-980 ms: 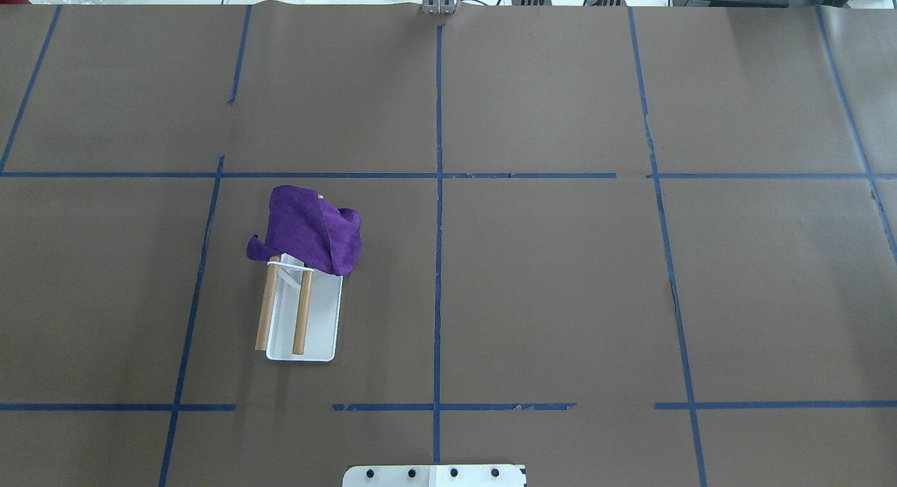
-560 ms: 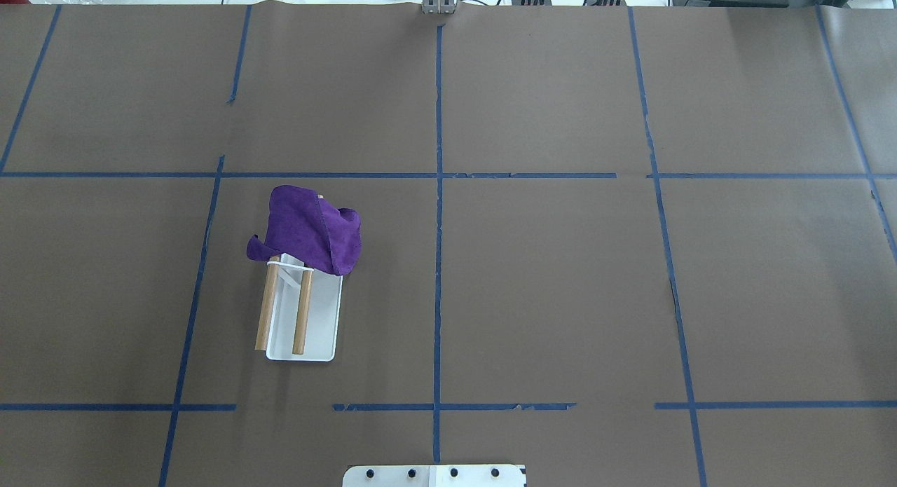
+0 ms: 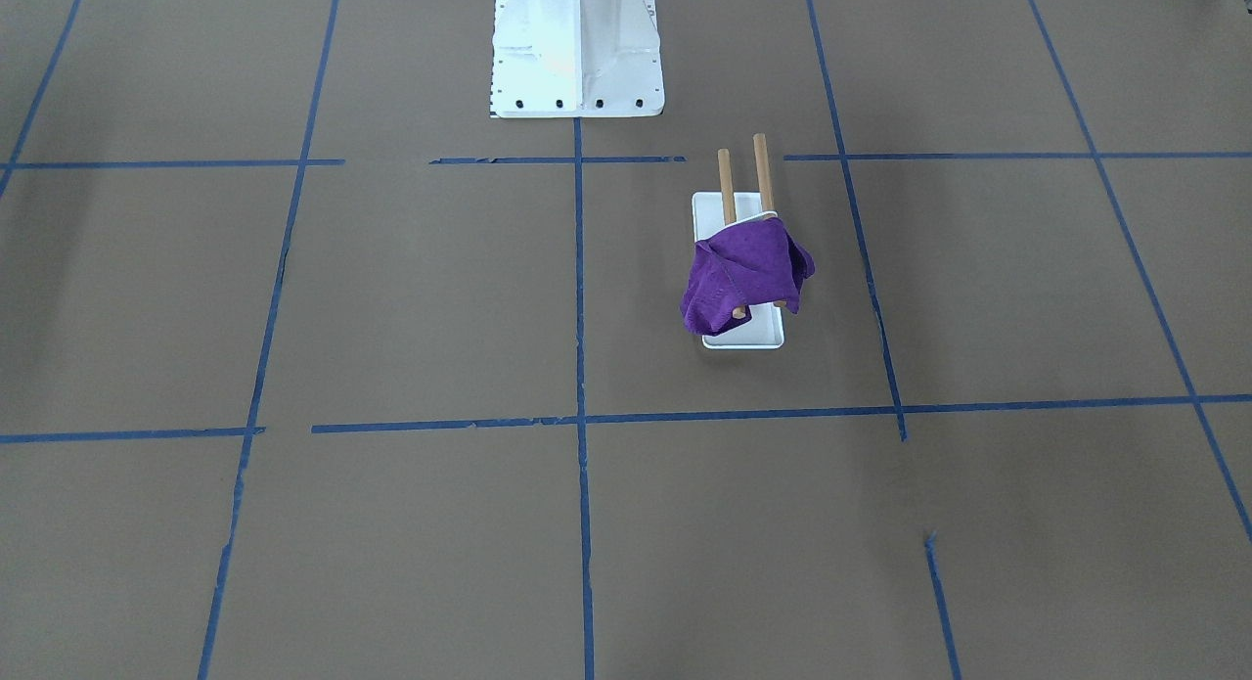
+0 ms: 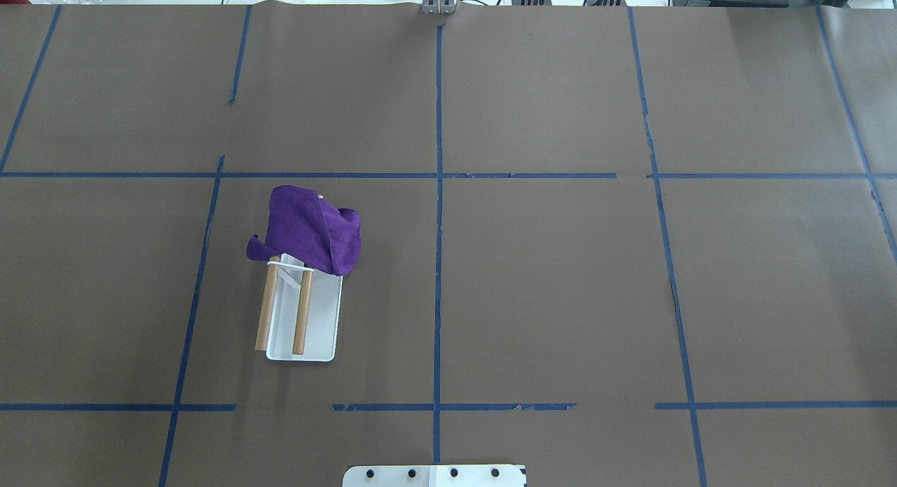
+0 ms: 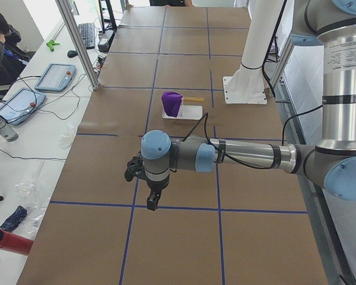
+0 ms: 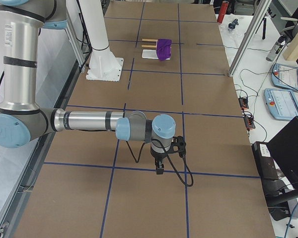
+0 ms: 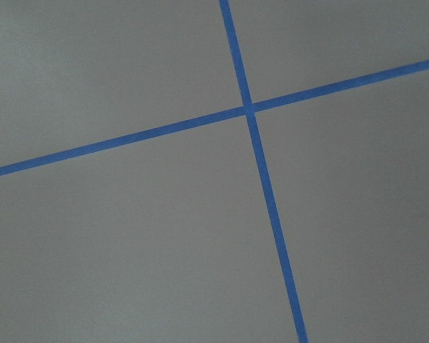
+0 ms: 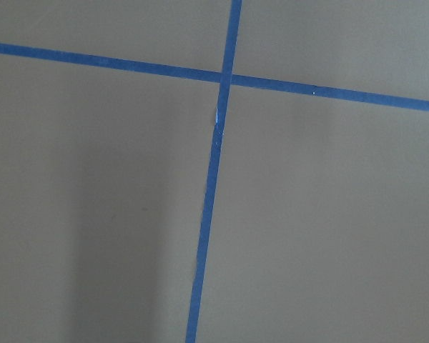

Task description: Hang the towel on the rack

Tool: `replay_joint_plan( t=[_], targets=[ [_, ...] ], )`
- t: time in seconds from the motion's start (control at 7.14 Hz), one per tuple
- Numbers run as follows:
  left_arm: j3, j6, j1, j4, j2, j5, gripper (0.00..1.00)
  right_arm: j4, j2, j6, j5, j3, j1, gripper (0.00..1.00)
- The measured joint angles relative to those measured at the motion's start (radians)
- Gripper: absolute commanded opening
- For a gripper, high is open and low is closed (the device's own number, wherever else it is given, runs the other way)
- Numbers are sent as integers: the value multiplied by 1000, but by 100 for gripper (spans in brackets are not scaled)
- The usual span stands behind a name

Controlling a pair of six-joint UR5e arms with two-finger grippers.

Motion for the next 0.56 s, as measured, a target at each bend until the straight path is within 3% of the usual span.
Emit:
replay_joint_plan(
  t=[0.56],
  targets=[
    [-20, 1, 0, 1, 0, 5, 100, 1, 0, 14, -1, 0, 0, 100]
  ],
)
